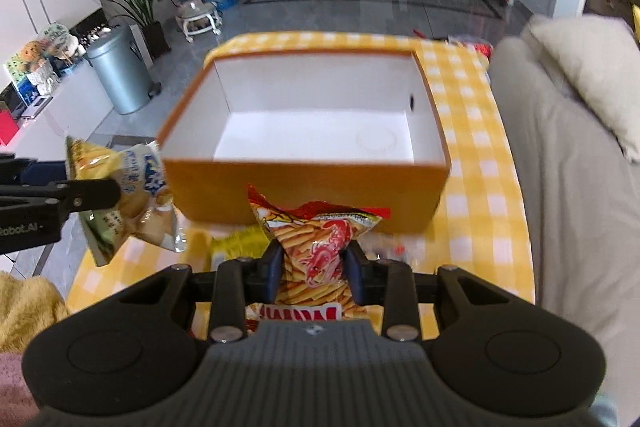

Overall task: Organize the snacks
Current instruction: 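Carry both bags into the orange box and release them, then withdraw both tools from the box back toward the snack pile, then grasp the large red snack bag with left tool while right tool grasps a red sausage stick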

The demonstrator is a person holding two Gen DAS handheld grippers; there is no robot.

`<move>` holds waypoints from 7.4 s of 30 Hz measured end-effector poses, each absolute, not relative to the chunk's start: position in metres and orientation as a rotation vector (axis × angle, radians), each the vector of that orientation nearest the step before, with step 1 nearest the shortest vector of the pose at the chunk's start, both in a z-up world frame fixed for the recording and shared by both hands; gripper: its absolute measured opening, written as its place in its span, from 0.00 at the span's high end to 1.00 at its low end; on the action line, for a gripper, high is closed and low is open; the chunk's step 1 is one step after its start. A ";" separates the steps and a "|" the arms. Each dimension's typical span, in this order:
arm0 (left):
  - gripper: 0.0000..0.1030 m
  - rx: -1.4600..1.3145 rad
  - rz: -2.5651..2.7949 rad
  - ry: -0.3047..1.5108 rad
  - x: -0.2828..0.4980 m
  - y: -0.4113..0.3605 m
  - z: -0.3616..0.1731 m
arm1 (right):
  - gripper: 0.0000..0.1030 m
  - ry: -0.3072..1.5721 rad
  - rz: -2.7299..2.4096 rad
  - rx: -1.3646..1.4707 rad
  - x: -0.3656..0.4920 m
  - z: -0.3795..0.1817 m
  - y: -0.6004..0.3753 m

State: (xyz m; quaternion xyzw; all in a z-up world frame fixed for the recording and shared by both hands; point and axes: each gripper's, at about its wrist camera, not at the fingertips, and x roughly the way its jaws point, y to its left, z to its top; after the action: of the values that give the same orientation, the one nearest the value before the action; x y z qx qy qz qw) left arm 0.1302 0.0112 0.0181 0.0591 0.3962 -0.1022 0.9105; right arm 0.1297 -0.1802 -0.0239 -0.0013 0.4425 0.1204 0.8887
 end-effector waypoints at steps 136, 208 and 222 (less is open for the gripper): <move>0.14 -0.068 -0.099 1.379 0.078 0.016 -0.098 | 0.42 1.208 0.365 -0.061 0.097 -0.139 -0.163; 0.20 -0.209 0.176 1.452 0.104 0.038 -0.146 | 0.79 1.241 0.472 -0.179 0.099 -0.166 -0.109; 0.20 -0.162 0.104 1.309 0.100 0.041 -0.097 | 0.79 1.232 0.481 -0.080 0.090 -0.131 -0.121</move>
State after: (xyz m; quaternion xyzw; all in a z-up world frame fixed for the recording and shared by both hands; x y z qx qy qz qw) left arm 0.1004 0.0410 -0.0972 -0.0752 0.6079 0.0484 0.7889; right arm 0.0902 -0.1210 -0.1305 -0.0371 0.5718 0.2234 0.7885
